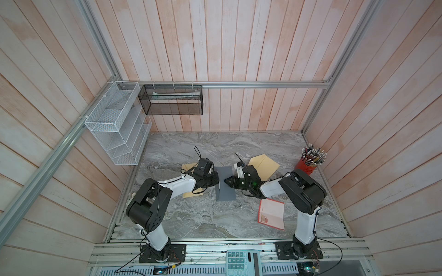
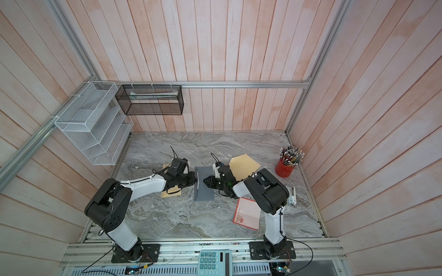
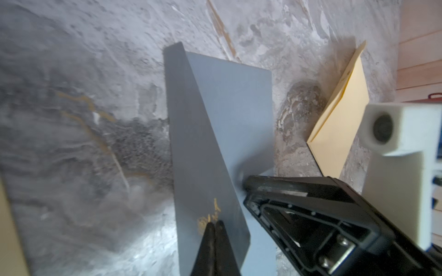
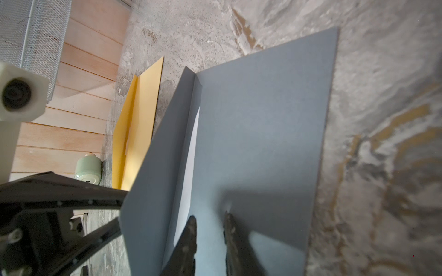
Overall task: Fold the letter paper in half and place it into the envelope
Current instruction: Fold the envelope flap on the envelope.
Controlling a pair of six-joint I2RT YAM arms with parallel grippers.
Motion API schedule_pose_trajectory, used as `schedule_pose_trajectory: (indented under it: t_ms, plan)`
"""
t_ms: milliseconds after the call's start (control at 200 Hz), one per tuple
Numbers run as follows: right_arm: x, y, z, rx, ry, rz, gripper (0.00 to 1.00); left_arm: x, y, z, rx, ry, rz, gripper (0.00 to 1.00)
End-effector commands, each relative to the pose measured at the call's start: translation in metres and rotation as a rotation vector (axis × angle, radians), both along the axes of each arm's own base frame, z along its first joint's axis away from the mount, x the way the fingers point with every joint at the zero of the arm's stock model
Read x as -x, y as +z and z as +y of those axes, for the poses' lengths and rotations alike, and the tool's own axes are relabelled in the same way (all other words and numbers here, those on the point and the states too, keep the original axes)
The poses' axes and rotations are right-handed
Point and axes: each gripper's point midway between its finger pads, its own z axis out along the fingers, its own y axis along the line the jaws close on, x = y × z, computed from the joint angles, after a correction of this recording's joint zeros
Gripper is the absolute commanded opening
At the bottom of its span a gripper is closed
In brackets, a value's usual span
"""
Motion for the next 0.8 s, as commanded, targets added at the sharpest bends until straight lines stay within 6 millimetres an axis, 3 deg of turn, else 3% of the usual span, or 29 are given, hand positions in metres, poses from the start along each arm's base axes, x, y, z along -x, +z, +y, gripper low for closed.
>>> schedule_pose_trajectory:
  t_ms: [0, 205, 465, 795]
  plan:
    - [0.006, -0.013, -0.006, 0.016, -0.006, 0.038, 0.23, 0.003, -0.009, -0.011, 0.015, -0.023, 0.021, 0.0]
    - [0.001, 0.009, -0.008, -0.002, -0.015, -0.005, 0.23, 0.015, -0.042, -0.003, -0.025, -0.013, 0.081, 0.0]
    - [-0.005, 0.04, -0.002, -0.01, 0.017, -0.067, 0.23, 0.022, -0.053, 0.002, -0.026, -0.003, 0.107, 0.0]
    - [0.0, 0.02, 0.025, 0.014, 0.095, -0.03, 0.22, 0.024, -0.056, 0.013, -0.015, 0.022, 0.117, 0.0]
